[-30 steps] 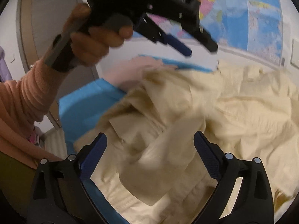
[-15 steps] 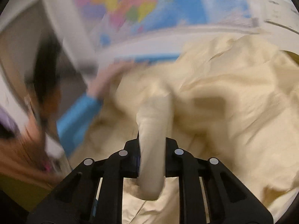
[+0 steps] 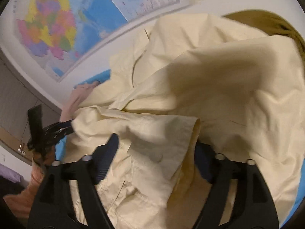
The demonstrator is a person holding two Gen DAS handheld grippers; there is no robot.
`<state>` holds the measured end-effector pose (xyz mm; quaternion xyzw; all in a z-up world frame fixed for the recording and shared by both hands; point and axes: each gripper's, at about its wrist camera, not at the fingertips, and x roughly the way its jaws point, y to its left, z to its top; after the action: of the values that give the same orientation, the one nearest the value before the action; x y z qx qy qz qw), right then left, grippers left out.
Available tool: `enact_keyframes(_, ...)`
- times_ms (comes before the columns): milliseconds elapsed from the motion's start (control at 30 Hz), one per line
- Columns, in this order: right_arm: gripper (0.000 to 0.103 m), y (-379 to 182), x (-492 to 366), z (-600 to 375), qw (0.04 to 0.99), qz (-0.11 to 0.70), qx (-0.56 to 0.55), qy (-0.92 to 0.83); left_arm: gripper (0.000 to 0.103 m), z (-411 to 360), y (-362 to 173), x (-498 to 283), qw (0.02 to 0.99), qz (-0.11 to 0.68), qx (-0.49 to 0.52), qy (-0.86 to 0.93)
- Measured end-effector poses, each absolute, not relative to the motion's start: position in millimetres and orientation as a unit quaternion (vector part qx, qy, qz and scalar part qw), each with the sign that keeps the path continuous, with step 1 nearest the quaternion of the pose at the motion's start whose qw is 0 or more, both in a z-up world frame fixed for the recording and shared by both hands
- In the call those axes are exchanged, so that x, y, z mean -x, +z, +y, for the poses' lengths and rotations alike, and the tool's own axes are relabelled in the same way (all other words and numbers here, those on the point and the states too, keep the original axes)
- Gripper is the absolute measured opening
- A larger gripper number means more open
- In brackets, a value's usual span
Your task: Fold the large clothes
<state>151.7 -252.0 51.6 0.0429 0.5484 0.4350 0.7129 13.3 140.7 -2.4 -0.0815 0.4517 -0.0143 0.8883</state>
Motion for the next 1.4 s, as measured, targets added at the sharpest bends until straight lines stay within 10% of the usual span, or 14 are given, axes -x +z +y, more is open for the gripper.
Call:
enact_keyframes(100,0.088,54.4,-147.3,-257.3,0.725,0.533,-0.017,0.437,0.067,145.6,-2.0,-19.8,0.888,0.45,0.093,-0.019)
enact_keyframes(200,0.045,47.7,-136.4,-242.2,0.727,0.533,0.056,0.429,0.067,145.1,-7.9,-27.4,0.886,0.455,0.089,-0.006)
enact_keyframes(233,0.016,49.4,-137.0,-239.3,0.731,0.53,0.073,0.423,0.067,143.6,-9.3,-29.1,0.886,0.456,0.088,0.001)
enact_keyframes(333,0.014,69.9,-144.6,-239.4,0.758,0.489,0.065,0.426,0.063,144.2,-13.4,-32.7,0.888,0.451,0.092,0.018)
enact_keyframes(500,0.015,86.5,-161.3,-225.5,0.786,0.448,0.077,0.418,0.063,143.4,-12.1,-34.0,0.896,0.434,0.09,0.032)
enact_keyframes(833,0.048,76.9,-165.8,-265.0,0.798,0.466,0.05,0.378,0.069,138.3,2.0,8.7,0.912,0.404,0.07,0.027)
enact_keyframes(1300,0.043,45.2,-154.9,-257.1,0.749,0.536,0.051,0.386,0.071,116.8,-8.8,52.7,0.916,0.397,0.053,0.003)
enact_keyframes(1400,0.061,83.1,-150.6,-305.9,0.771,0.494,-0.003,0.402,0.074,129.4,-0.4,85.1,0.922,0.382,0.069,0.005)
